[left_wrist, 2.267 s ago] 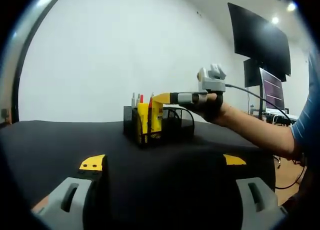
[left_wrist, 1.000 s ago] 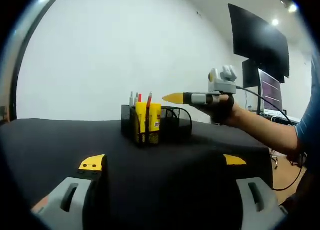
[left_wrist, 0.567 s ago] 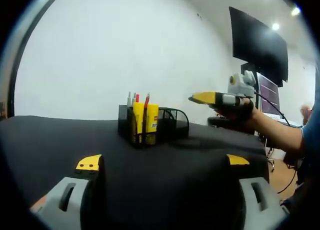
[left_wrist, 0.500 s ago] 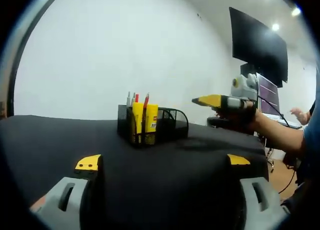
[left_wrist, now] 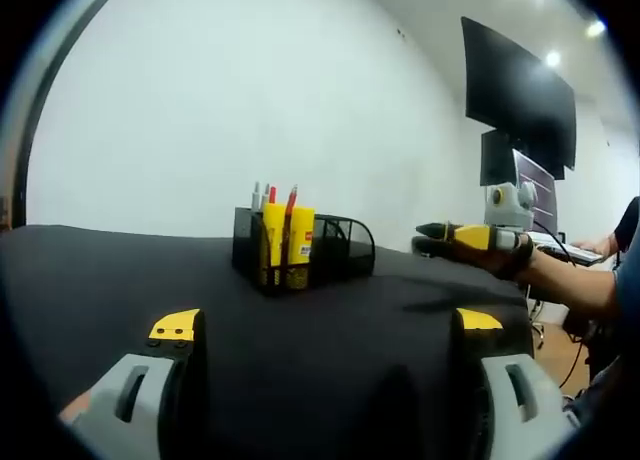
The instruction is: Pick up pens and glue sticks and place them into the holder.
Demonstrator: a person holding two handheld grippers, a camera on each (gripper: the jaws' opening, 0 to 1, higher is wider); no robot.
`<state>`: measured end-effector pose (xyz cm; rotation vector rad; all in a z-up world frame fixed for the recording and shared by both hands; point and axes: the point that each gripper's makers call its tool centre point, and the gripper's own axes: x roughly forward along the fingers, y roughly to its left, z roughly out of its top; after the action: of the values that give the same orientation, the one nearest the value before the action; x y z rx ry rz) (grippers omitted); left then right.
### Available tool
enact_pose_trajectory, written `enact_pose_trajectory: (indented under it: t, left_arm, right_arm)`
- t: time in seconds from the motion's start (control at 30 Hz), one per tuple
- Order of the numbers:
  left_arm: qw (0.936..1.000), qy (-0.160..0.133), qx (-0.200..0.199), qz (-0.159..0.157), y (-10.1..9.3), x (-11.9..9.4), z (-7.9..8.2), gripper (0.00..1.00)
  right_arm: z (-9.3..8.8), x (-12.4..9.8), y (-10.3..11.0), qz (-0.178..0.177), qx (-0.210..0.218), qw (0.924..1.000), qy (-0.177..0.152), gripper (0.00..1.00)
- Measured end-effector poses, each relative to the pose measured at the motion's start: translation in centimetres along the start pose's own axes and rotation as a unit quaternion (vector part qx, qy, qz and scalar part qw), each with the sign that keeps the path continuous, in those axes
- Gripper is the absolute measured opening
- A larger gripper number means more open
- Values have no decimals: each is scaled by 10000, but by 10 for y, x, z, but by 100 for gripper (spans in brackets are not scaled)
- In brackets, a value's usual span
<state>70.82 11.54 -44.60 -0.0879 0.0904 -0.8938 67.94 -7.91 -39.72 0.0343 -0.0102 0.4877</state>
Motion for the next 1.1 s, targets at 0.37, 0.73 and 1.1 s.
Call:
enact_pose_trajectory:
  t: [0.37,0.73,1.1]
  left_arm:
    - [10000,74,-8,-7,0,1,-3,96]
    - [9999,108,-11,5,-1,1,-4,96]
    - [10000,87,-9,29,-3,0,-3,96]
  right_arm:
    - [-26,-26,-8,-15,61,10000,30,88]
    - [-26,-44,-21,-132,112,9998,-71,92]
    - [-32,-47,-23,-177,117,9997,-74,87]
